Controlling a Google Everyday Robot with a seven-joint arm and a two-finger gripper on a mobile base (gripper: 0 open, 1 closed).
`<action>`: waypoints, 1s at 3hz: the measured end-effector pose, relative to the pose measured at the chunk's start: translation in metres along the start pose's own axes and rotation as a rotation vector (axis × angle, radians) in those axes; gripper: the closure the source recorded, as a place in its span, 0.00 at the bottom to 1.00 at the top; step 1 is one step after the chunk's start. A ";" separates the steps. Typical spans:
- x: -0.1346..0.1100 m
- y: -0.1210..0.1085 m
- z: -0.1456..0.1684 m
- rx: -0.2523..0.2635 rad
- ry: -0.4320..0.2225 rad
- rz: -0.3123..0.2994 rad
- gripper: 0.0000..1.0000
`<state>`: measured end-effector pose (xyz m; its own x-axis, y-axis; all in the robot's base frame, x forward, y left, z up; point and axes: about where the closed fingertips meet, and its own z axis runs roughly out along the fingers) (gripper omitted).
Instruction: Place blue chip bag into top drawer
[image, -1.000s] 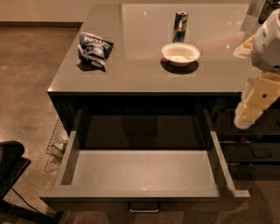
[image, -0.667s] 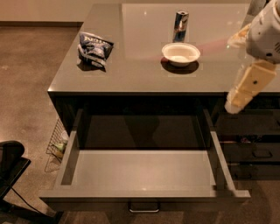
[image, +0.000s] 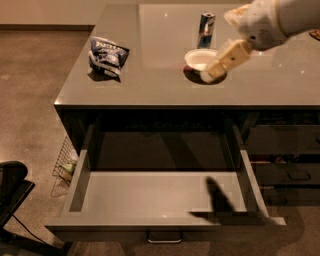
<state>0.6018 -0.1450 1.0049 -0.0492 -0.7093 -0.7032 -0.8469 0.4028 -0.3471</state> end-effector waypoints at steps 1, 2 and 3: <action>-0.055 0.000 0.050 0.040 -0.113 0.012 0.00; -0.067 -0.016 0.055 0.110 -0.155 0.024 0.00; -0.069 -0.017 0.061 0.104 -0.158 0.022 0.00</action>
Offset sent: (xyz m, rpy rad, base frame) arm 0.0274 0.0635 0.0074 0.0952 -0.0633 0.0066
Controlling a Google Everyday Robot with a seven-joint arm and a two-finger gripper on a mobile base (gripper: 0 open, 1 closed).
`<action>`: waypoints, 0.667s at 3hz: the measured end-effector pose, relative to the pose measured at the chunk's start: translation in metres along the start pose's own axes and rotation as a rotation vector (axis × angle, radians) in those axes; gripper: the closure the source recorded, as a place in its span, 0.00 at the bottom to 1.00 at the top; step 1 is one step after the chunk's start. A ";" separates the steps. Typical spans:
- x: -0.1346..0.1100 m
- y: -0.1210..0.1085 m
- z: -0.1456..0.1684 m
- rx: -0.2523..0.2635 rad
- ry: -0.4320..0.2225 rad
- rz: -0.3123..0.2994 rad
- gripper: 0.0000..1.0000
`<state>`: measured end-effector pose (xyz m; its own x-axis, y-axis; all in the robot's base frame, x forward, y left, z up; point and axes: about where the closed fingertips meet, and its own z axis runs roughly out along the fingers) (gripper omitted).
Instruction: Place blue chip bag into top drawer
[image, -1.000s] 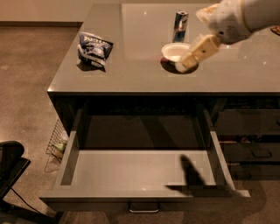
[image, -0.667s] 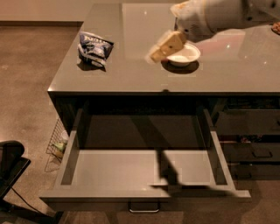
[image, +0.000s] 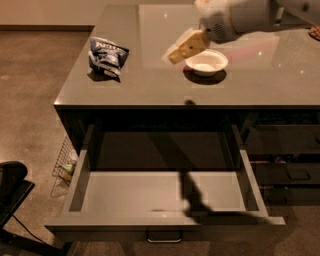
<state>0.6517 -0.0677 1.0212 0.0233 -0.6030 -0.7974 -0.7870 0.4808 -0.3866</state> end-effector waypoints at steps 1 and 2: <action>-0.010 0.002 0.079 -0.075 -0.033 -0.014 0.00; -0.022 0.006 0.171 -0.164 -0.054 -0.038 0.00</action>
Offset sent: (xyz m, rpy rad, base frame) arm 0.1653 0.2086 -0.1014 0.0167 0.0742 0.2820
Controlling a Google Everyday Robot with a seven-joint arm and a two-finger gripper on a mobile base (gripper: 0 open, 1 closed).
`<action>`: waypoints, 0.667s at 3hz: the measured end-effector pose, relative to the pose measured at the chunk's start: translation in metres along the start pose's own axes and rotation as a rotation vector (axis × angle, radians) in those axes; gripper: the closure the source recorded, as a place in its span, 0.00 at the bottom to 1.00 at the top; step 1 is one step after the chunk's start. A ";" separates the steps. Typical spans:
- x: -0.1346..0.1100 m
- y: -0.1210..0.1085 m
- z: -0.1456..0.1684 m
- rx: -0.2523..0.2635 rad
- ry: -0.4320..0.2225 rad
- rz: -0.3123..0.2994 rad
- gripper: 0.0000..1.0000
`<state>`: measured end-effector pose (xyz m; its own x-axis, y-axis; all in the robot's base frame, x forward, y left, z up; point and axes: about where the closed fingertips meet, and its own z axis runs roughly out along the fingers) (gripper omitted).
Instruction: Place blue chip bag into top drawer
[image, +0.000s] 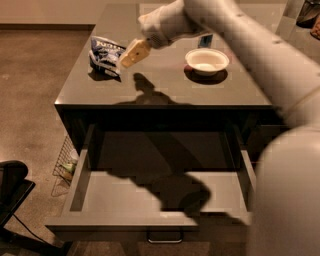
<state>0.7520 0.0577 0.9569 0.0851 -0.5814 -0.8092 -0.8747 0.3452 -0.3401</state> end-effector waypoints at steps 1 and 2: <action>-0.003 0.004 0.076 -0.068 0.015 -0.021 0.00; 0.003 0.017 0.131 -0.119 0.046 -0.016 0.14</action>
Offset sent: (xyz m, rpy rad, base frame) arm 0.0677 0.1484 -0.1210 -0.1016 0.1435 0.1149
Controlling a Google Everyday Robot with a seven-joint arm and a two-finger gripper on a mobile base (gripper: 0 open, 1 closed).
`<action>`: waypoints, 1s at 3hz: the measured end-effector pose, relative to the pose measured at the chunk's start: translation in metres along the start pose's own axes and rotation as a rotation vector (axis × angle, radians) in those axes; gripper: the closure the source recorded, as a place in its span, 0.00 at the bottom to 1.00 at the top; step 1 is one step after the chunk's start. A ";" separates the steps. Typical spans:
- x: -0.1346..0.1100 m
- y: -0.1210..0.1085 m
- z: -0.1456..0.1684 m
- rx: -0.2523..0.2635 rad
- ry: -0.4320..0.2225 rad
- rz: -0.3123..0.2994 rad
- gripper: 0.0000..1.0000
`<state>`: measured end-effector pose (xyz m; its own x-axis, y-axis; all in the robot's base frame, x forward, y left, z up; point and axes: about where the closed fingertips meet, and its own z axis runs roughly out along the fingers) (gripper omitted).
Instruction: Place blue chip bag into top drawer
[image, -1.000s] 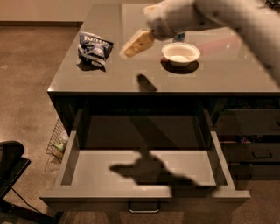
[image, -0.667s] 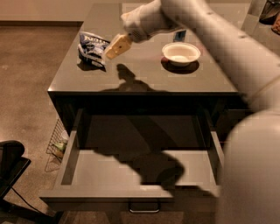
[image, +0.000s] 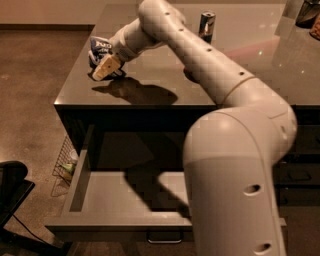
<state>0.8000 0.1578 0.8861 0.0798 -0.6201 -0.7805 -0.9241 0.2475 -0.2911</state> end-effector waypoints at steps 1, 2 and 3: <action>0.010 0.009 0.035 -0.020 0.035 0.015 0.38; 0.008 0.017 0.042 -0.011 0.009 0.036 0.61; -0.009 0.023 0.009 0.052 -0.052 0.021 0.84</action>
Offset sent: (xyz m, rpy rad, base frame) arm -0.0095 0.0360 -0.0342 0.0631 0.0268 -0.0423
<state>0.7812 0.1764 0.8812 0.0811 -0.5753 -0.8139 -0.9053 0.2990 -0.3016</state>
